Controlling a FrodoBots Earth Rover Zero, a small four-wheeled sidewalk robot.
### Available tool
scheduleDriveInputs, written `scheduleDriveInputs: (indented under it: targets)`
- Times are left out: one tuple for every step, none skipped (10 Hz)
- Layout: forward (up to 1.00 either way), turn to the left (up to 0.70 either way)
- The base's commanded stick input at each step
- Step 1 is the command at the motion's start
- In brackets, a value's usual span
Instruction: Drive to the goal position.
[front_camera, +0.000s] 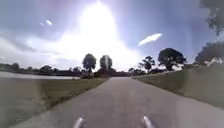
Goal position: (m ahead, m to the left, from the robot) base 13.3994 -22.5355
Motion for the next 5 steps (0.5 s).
scheduleDriveInputs:
  targets:
    - [0.70,0.00]
    - [0.70,0.00]
    - [0.70,0.00]
    - [0.70,0.00]
    - [0.70,0.00]
